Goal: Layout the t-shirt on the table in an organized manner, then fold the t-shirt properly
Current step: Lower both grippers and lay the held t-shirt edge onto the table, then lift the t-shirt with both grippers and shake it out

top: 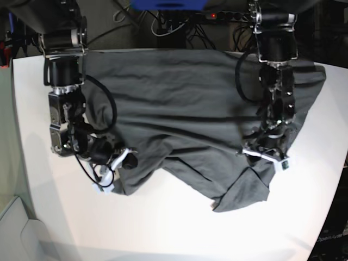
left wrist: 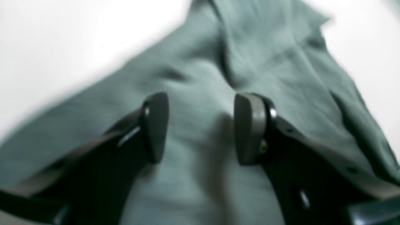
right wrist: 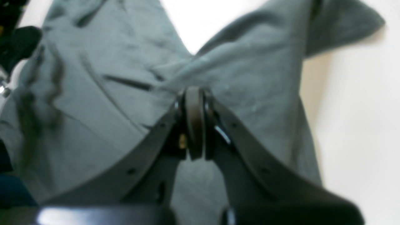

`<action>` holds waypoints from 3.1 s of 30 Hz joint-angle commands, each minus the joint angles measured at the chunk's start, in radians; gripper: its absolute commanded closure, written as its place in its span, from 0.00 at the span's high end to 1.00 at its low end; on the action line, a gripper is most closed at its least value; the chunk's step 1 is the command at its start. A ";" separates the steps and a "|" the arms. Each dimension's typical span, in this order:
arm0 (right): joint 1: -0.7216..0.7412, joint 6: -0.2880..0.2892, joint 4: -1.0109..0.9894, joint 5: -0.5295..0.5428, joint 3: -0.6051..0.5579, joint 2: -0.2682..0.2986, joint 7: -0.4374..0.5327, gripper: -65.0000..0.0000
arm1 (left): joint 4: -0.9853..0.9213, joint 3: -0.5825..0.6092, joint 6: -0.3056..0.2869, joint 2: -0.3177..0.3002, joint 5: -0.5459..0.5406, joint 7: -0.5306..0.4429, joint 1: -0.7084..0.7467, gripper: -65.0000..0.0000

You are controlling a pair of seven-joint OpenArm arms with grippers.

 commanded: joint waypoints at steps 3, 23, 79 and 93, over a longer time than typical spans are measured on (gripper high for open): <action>0.019 0.007 0.005 0.015 0.003 0.006 0.019 0.00 | -0.003 0.055 -0.010 0.038 -0.004 -0.032 -0.066 0.51; -0.023 0.008 0.119 0.018 0.007 0.072 -0.032 0.00 | -0.313 0.083 -0.009 -0.147 -0.005 -0.110 -0.159 0.51; -0.255 0.005 0.169 0.014 0.000 0.050 -0.178 0.00 | 0.260 0.038 -0.009 -0.150 -0.005 0.222 0.036 0.51; 0.158 0.004 -0.406 -0.091 0.006 0.165 0.137 0.00 | 0.335 0.026 -0.009 -0.155 -0.002 0.223 0.112 0.51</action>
